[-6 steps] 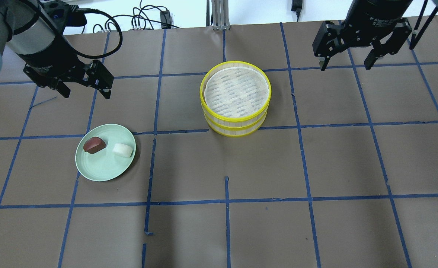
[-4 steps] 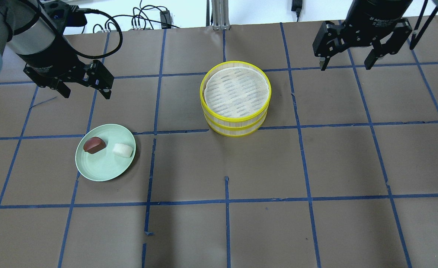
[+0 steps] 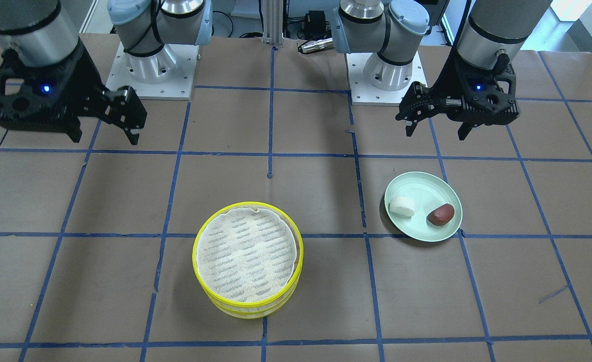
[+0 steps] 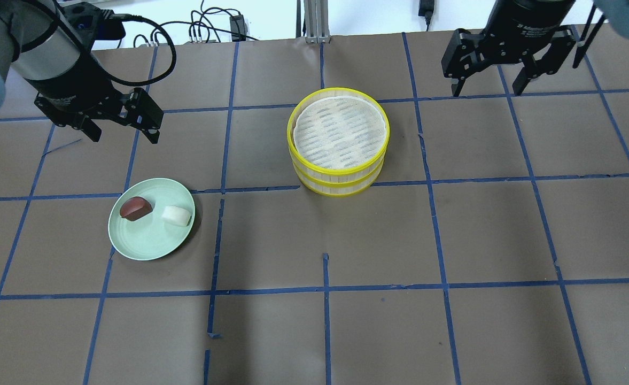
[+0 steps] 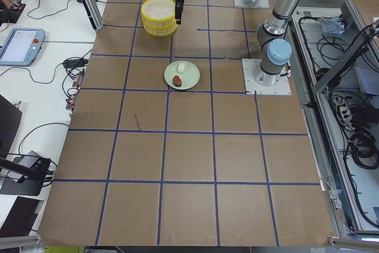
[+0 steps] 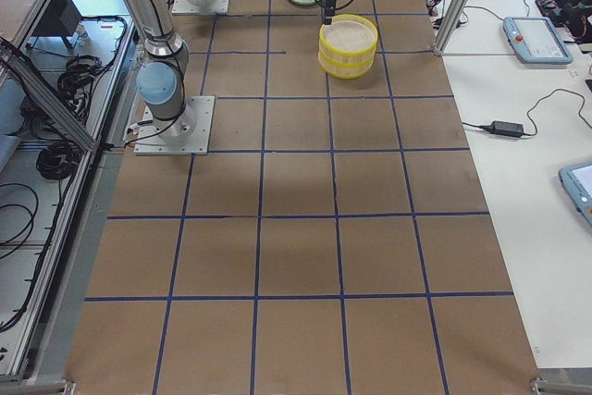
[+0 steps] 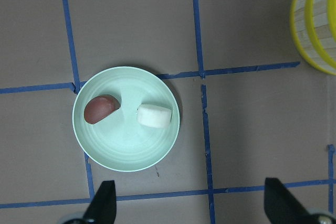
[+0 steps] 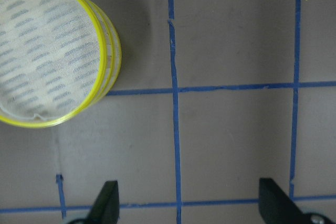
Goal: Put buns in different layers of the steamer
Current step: 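Move the right gripper toward the rim of the yellow steamer, then grasp the top steamer tier's rim with the right gripper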
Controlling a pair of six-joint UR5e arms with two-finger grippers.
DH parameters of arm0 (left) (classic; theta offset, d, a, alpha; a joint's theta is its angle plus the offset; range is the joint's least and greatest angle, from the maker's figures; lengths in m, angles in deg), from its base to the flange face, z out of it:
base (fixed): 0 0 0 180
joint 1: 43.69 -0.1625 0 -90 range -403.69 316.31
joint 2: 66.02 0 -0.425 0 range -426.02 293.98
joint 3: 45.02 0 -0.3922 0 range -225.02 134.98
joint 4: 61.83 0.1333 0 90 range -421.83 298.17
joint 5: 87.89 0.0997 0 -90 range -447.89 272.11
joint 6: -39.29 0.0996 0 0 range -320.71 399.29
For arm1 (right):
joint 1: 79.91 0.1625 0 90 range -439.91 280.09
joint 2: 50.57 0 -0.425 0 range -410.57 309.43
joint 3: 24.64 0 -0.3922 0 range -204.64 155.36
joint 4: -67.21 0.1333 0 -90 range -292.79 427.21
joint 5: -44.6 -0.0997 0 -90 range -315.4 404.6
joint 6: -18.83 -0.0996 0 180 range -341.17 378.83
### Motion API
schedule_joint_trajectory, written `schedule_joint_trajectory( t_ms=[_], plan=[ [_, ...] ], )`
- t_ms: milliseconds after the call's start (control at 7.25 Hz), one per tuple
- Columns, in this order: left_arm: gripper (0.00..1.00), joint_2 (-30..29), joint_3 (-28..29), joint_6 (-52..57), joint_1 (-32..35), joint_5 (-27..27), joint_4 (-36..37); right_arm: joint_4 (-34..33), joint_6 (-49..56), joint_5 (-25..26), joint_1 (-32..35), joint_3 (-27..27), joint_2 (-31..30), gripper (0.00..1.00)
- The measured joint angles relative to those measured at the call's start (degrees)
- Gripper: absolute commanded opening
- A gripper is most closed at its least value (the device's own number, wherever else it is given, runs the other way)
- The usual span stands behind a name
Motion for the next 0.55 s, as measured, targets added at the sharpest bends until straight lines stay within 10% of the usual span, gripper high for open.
schedule_joint_trajectory(
  t_ms=[552],
  plan=[
    [1.0,-1.6,-2.9,9.6,-6.4,0.3,2.5,-19.9,-6.3,-1.2,5.4,0.3,16.9,0.79]
  ],
)
